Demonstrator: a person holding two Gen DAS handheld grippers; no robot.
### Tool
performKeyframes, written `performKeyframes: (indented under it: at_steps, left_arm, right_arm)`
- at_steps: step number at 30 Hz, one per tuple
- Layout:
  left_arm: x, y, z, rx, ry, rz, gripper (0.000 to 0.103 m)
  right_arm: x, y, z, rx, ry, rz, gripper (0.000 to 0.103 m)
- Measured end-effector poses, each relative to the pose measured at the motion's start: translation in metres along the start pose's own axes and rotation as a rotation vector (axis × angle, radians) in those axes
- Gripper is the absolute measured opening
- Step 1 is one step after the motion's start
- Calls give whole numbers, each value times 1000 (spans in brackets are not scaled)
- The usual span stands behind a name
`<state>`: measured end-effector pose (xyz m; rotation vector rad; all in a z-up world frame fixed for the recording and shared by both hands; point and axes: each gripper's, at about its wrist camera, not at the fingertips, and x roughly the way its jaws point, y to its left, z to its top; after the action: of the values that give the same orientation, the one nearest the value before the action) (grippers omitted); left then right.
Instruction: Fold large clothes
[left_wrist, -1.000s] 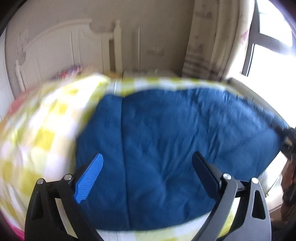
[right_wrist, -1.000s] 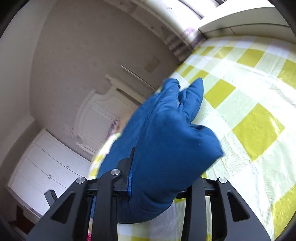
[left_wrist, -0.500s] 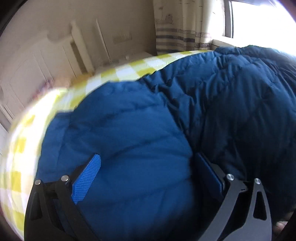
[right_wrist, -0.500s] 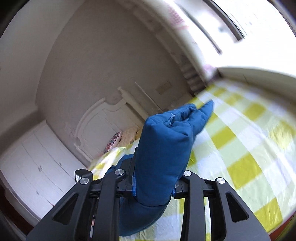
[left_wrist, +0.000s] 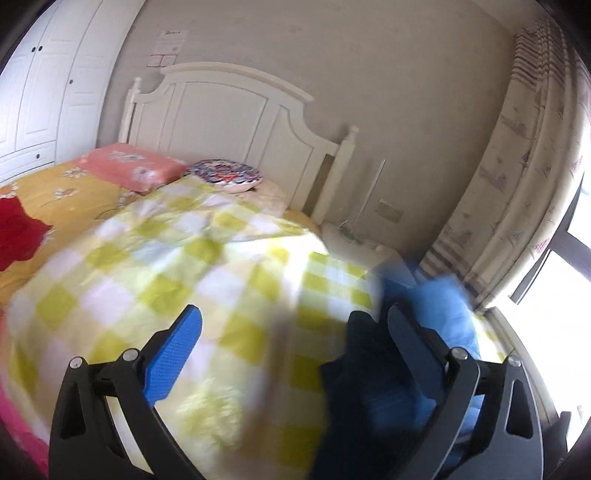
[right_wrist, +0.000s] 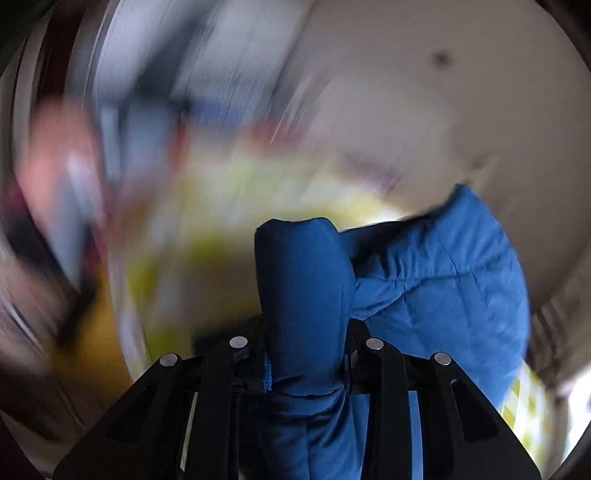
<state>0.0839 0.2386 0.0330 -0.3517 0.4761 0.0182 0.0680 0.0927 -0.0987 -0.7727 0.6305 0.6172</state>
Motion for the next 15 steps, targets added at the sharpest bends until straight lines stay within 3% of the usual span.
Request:
performKeyframes:
  at_steps: [2,6,7,8,11,15]
  left_arm:
    - [-7,7,-10,50,38,-8,100]
    - [2,-14,-24,162,116,-110,100]
    - [8,-28,-27,185,128,-142,100]
    - [16,-46,-26,224,143,-186,100]
    - [39,-96,-23,358,175,-233,100]
    - [64,-154,-16,511,206,-226,100]
  right_arm:
    - [11,17,-2,-63,-7,-88,36]
    - [1,5,-5,1,-15,-12,47]
    - [-3,10,-8,-24,-16,5,65]
    - [-9,21,-11,-66,-7,32,95]
    - [-51,41,-23,-145,-59,13,99]
    - [-105,3,-43,-6,-173,80,96]
